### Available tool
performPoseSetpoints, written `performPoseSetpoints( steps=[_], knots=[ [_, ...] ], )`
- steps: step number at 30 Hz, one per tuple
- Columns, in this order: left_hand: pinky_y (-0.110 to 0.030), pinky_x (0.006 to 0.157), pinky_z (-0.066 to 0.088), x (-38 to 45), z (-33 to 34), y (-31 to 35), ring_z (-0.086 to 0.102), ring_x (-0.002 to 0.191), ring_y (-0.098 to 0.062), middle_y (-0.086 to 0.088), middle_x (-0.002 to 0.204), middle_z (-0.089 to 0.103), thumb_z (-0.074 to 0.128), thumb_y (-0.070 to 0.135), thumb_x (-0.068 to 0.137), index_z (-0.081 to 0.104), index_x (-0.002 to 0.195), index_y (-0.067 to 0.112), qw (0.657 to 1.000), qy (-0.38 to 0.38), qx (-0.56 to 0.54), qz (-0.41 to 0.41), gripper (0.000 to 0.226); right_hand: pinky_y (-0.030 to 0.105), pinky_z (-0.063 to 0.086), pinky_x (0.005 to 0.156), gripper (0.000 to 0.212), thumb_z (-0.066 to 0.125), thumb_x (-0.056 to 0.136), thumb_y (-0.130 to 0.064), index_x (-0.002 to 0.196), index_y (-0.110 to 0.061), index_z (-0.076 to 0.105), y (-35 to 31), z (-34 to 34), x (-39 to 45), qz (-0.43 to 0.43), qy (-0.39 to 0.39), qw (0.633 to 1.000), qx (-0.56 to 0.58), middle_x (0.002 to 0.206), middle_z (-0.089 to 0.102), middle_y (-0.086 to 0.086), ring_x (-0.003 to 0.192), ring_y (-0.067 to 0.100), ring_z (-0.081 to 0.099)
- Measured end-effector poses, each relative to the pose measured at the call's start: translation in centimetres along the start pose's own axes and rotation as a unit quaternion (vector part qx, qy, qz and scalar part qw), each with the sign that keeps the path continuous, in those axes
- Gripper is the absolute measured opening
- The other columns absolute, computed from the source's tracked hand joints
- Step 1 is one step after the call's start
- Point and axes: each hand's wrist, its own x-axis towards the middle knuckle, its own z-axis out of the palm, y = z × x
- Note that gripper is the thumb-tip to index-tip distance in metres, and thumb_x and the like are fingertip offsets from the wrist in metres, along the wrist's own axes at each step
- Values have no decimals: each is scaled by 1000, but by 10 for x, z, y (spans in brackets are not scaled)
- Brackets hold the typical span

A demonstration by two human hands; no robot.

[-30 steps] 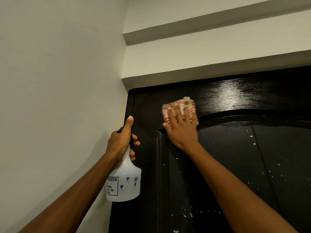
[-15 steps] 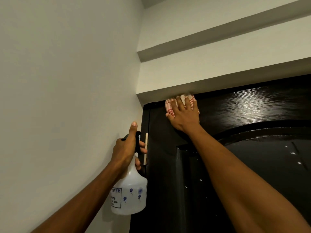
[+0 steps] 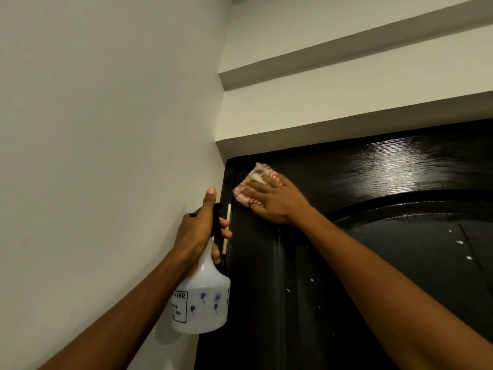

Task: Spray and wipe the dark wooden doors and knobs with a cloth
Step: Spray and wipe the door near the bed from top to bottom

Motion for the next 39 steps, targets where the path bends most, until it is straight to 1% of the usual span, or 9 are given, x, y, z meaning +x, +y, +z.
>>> performPoseSetpoints(
  steps=[4, 6, 11, 15, 17, 20, 23, 26, 39],
  knots=[
    [-27, 37, 45, -15, 5, -9, 54, 39, -21, -20, 87, 77, 35, 78, 95, 73, 101, -4, 999, -15, 3, -39, 90, 52, -3, 122, 64, 26, 101, -51, 162, -34, 16, 4, 6, -48, 215, 94, 971, 40, 170, 13, -3, 157, 26, 6],
    [-27, 37, 45, -25, 7, -16, 53, 37, -21, -18, 85, 77, 36, 79, 94, 73, 99, -3, 999, 1, 4, -46, 90, 51, -8, 120, 65, 28, 102, -48, 162, -28, 15, -23, 15, -63, 212, 91, 971, 61, 170, 11, 1, 157, 30, 3],
    [-34, 49, 54, -47, 12, -23, 62, 49, -26, -17, 79, 77, 33, 84, 91, 76, 92, 5, 999, 14, 27, -45, 90, 57, -7, 121, 61, 29, 105, -51, 161, -38, 7, -74, 33, -95, -92, -61, 993, 42, 169, 4, -5, 155, 31, -6],
    [-52, 95, 57, -65, 5, -21, 74, 86, -32, -14, 86, 78, 28, 87, 81, 77, 91, 8, 997, 8, 62, -54, 94, 54, -9, 122, 58, 33, 104, -52, 159, -42, 14, -90, 38, -128, -258, -146, 955, 28, 168, 10, -9, 156, 25, -4],
    [-51, 87, 61, -74, 0, -16, 73, 76, -32, -16, 85, 78, 28, 90, 78, 77, 90, 6, 996, -5, 60, -61, 98, 54, -8, 123, 58, 25, 103, -54, 159, -42, 12, -80, 30, -129, -259, -143, 955, -8, 168, 10, -9, 156, 23, 0],
    [-32, 45, 52, -87, -9, -10, 57, 44, -24, -16, 82, 78, 31, 83, 92, 74, 93, 1, 997, -29, 45, -63, 92, 56, -4, 123, 67, 0, 94, -60, 158, -45, 3, -46, 14, -106, -127, -98, 986, -49, 169, 1, -10, 157, 24, -1],
    [-25, 37, 44, -95, -23, -11, 54, 40, -23, -16, 82, 77, 32, 80, 94, 73, 96, -1, 995, -44, 38, -77, 90, 55, -6, 122, 64, 7, 100, -60, 161, -40, 0, -17, -7, -66, 71, -67, 995, -4, 170, -3, -7, 156, 25, -7],
    [-25, 39, 45, -98, -38, -15, 59, 50, -30, -16, 83, 78, 32, 79, 94, 73, 96, 5, 995, -39, 25, -93, 84, 60, -9, 121, 68, 19, 103, -58, 162, -31, -3, -28, -14, -29, 135, -65, 988, 27, 170, -7, -2, 156, 28, -13],
    [-26, 41, 46, -119, -36, -29, 54, 44, -25, -19, 83, 77, 31, 80, 94, 75, 98, 10, 993, -34, 22, -112, 83, 56, -11, 120, 73, 10, 88, -57, 159, -42, 8, -103, 31, -144, -198, -175, 964, 20, 168, 8, -7, 156, 25, -3]
  ],
)
